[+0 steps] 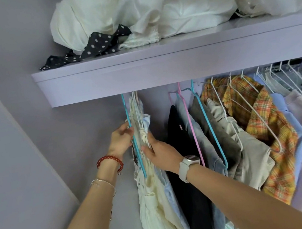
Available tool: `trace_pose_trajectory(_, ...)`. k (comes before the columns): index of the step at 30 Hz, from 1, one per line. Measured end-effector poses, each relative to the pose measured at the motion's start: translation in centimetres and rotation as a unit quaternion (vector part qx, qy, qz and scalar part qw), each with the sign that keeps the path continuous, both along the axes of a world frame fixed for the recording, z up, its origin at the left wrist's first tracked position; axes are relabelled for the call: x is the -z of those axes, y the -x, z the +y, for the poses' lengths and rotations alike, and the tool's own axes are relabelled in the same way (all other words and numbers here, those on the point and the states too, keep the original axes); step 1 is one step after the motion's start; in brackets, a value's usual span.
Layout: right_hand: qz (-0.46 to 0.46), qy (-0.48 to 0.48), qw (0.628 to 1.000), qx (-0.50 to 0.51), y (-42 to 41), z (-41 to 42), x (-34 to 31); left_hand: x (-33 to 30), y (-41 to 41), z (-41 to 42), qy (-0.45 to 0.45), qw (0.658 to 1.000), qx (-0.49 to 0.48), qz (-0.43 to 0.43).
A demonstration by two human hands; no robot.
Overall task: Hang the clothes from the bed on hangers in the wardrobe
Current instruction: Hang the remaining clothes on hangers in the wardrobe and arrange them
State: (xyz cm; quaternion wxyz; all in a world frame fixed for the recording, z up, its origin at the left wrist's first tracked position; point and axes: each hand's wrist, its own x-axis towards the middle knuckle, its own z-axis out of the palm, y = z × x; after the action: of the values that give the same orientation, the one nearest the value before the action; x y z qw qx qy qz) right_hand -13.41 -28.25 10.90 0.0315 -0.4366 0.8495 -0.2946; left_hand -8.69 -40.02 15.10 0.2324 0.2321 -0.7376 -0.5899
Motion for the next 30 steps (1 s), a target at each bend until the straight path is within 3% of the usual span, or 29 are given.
trace_pose_trajectory(3,-0.018,-0.007,0.999,-0.026,0.2,1.4,0.2,0.3,1.1,0.4,0.015,1.000,-0.013,-0.019)
trace_pose_trajectory(7,0.036,-0.015,0.998,-0.039,-0.3,4.1,1.1,0.5,3.3,2.0,0.079,0.995,-0.021,-0.064)
trace_pose_trajectory(9,0.113,0.057,0.992,-0.001,-0.5,5.5,1.4,1.0,4.2,2.7,0.092,0.992,-0.027,-0.078)
trace_pose_trajectory(11,0.235,0.139,0.960,0.070,0.2,7.0,1.6,1.6,4.7,2.8,0.115,0.991,-0.034,-0.066)
trace_pose_trajectory(14,0.322,0.123,0.922,0.178,1.2,9.1,0.9,1.7,3.7,2.0,0.166,0.981,-0.050,-0.087)
trace_pose_trajectory(18,0.236,0.027,0.928,0.285,2.4,9.8,1.3,0.9,1.4,-0.2,0.215,0.971,-0.060,-0.083)
trace_pose_trajectory(26,0.118,0.128,0.966,0.191,2.2,10.4,1.3,0.4,1.2,0.0,0.210,0.961,-0.058,-0.172)
trace_pose_trajectory(28,0.077,0.173,0.964,0.188,2.1,11.6,1.2,0.1,0.8,1.4,0.248,0.944,-0.097,-0.194)
trace_pose_trajectory(30,0.117,0.214,0.947,0.211,2.2,13.5,1.0,-0.3,0.3,3.1,0.324,0.924,-0.148,-0.136)
